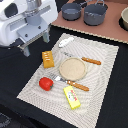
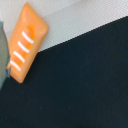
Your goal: Interact with the objects in diverse but meaningful ways.
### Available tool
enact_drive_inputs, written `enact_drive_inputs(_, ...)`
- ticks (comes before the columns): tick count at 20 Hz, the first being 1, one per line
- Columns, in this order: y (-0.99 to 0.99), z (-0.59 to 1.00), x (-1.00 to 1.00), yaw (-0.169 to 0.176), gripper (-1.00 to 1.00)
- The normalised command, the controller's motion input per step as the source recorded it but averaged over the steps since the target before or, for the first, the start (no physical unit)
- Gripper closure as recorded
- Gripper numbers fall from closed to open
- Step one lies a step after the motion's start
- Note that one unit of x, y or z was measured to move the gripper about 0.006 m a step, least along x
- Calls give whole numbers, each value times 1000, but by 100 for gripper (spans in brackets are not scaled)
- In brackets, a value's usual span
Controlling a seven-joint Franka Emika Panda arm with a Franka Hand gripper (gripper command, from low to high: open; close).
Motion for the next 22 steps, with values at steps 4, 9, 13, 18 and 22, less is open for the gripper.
enact_drive_inputs(4,-442,-32,756,17,-100)
enact_drive_inputs(9,-368,-106,746,33,-100)
enact_drive_inputs(13,-297,-230,418,32,-100)
enact_drive_inputs(18,-239,-350,65,30,-100)
enact_drive_inputs(22,-30,-351,0,36,-100)
